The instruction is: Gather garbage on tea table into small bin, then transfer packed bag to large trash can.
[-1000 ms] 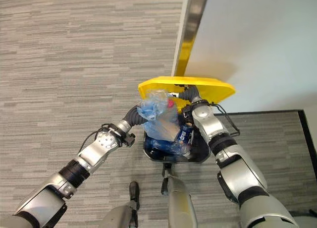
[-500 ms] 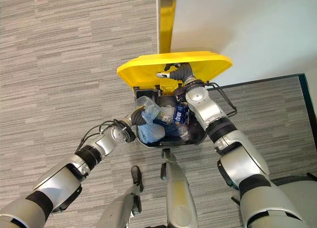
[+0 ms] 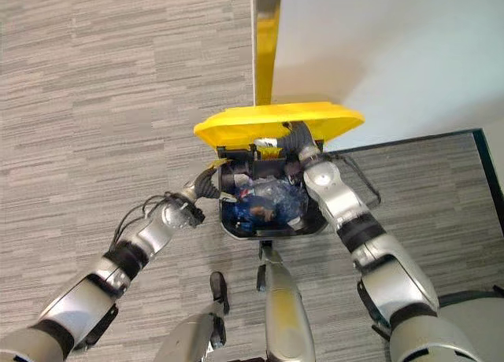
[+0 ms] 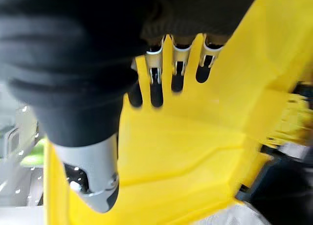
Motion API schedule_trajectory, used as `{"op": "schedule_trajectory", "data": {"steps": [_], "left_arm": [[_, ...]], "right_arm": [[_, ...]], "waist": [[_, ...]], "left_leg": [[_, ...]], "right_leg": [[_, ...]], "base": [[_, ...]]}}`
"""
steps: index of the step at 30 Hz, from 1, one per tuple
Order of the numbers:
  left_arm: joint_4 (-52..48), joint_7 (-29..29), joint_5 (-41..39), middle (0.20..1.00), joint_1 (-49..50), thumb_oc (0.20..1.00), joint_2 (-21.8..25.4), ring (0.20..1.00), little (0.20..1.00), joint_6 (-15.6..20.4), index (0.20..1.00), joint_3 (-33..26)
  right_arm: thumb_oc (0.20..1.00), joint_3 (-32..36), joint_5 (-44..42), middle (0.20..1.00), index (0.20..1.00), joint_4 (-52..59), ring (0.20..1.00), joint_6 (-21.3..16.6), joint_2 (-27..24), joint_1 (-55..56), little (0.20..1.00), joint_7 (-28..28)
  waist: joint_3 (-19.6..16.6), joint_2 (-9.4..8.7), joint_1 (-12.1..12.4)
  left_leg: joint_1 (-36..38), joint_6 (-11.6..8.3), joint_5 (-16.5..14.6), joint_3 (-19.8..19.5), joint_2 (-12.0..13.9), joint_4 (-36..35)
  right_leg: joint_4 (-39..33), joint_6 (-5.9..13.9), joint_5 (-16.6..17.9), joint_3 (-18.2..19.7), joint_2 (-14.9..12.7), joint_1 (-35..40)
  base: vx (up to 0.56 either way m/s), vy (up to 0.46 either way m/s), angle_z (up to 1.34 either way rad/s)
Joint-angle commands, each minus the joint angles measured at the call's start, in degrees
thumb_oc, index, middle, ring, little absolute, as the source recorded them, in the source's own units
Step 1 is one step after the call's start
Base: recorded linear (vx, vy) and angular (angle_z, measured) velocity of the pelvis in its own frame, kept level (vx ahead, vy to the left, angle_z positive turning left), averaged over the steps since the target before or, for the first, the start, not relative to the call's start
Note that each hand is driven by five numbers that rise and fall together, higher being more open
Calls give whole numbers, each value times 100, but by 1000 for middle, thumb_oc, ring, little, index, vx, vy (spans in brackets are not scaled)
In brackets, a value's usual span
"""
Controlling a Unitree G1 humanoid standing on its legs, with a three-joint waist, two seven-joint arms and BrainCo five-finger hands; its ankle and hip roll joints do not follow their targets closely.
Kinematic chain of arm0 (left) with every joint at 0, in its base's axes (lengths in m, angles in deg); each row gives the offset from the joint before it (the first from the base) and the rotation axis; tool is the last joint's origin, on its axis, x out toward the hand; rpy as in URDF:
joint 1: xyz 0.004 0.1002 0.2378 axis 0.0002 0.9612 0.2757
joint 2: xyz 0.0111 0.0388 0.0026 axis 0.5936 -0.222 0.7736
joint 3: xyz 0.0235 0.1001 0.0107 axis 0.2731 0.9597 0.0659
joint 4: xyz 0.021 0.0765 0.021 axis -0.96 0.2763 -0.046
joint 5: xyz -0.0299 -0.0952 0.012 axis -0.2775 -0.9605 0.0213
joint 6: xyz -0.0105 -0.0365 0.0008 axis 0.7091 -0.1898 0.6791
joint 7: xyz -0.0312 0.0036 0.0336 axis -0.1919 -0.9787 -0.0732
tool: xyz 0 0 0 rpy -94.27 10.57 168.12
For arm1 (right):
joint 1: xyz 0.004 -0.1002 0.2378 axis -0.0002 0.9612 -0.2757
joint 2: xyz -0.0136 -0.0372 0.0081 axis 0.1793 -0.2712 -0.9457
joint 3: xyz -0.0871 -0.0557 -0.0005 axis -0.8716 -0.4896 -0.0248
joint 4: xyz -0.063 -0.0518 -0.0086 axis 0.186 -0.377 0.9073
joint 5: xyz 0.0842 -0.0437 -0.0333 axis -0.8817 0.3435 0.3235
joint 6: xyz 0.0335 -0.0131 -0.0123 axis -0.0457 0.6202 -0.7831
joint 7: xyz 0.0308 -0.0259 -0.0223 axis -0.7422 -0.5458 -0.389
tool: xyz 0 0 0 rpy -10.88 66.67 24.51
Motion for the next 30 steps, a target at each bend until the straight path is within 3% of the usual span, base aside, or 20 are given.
{"op": "schedule_trajectory", "data": {"steps": [1,5,9,12,14,15,19,20,21,22,24,30], "left_arm": [[-501,-15,-530,1000,1047,1000,343,1000,1000,256,1000,-443],[-701,-137,-810,1000,1939,1000,664,1000,1000,289,1000,-1128],[-646,-106,-1022,1000,2459,1000,701,1000,1000,242,1000,-1683],[-473,-101,-1154,1000,3000,1000,663,1000,1000,220,1000,-2253],[-400,-92,-1168,1000,3277,1000,668,1000,1000,191,1000,-2554],[-452,-103,-1194,1000,3410,1000,636,1000,1000,184,1000,-2654],[-440,-169,-1248,1000,3671,1000,657,1000,1000,127,1000,-2860],[-440,-175,-1249,1000,3684,1000,666,1000,1000,118,1000,-2884],[-440,-175,-1249,1000,3684,1000,667,1000,1000,118,1000,-2884],[-371,-182,-1222,1000,3752,1000,668,1000,1000,101,1000,-2946],[-364,-218,-1259,1000,3816,1000,646,1000,1000,103,1000,-2928],[-218,-296,-1229,1000,3996,1000,562,1000,1000,82,1000,-2995]], "right_arm": [[1000,373,199,1000,1000,294,1000,-256,340,564,1000,-205],[1000,685,589,1000,1000,505,1000,-211,352,1312,1000,-372],[1000,843,836,1000,1000,617,1000,-184,426,1794,1000,-436],[1000,1106,1057,1000,1000,663,1000,-163,426,2347,1000,-528],[1000,1270,1225,1000,1000,656,1000,-123,428,2703,1000,-573],[1000,1355,1253,1000,1000,699,1000,-104,426,2889,1000,-598],[1000,1661,1320,1000,1000,366,1000,-155,528,3604,1000,-640],[1000,1703,1327,1000,1000,315,1000,-144,553,3678,1000,-644],[1000,1703,1327,1000,1000,315,1000,-144,554,3678,1000,-644],[1000,1789,1316,1000,1000,85,1000,-146,605,3845,1000,-635],[1000,1813,1323,1000,1000,-20,1000,-119,630,3922,1000,-632],[1000,1826,1393,1000,1000,-227,1000,-62,616,4095,1000,-669]], "waist": [[-666,-372,147],[-638,-513,288],[-616,-632,394],[-713,-654,480],[-745,-658,453],[-740,-639,461],[-817,-389,558],[-866,-377,579],[-869,-377,579],[-1018,-386,655],[-1162,-496,707],[-1428,-530,684]], "left_leg": [[643,180,-1511,267,-334,679],[633,259,-1656,278,-435,1126],[435,364,-1665,270,-596,1443],[388,408,-1541,317,-661,1356],[420,453,-1394,336,-676,1243],[403,468,-1308,319,-658,1203],[141,587,-887,293,-474,948],[94,579,-820,279,-453,908],[91,579,-819,279,-453,907],[37,509,-733,266,-409,785],[-13,456,-642,245,-411,671],[-23,304,-505,424,-267,473]], "right_leg": [[-423,825,762,215,-393,-289],[-652,935,983,301,-434,-31],[-863,1023,1092,185,-569,109],[-1006,1098,1122,25,-627,163],[-891,1205,1352,71,-651,147],[-782,1215,1246,82,-629,160],[991,869,246,493,-294,282],[1123,806,66,577,-244,337],[1122,806,67,577,-245,334],[958,733,-352,622,-137,803],[405,661,-422,696,-2,1173],[-565,638,-249,689,172,1544]], "base": [[-55,45,-1],[-88,58,-3],[-113,81,-1],[-122,117,-28],[-97,87,-24],[-208,114,-10],[-214,88,-11],[-78,13,-8],[-8,-63,-9],[27,-88,-15],[28,-101,-1],[46,-87,-13]]}}
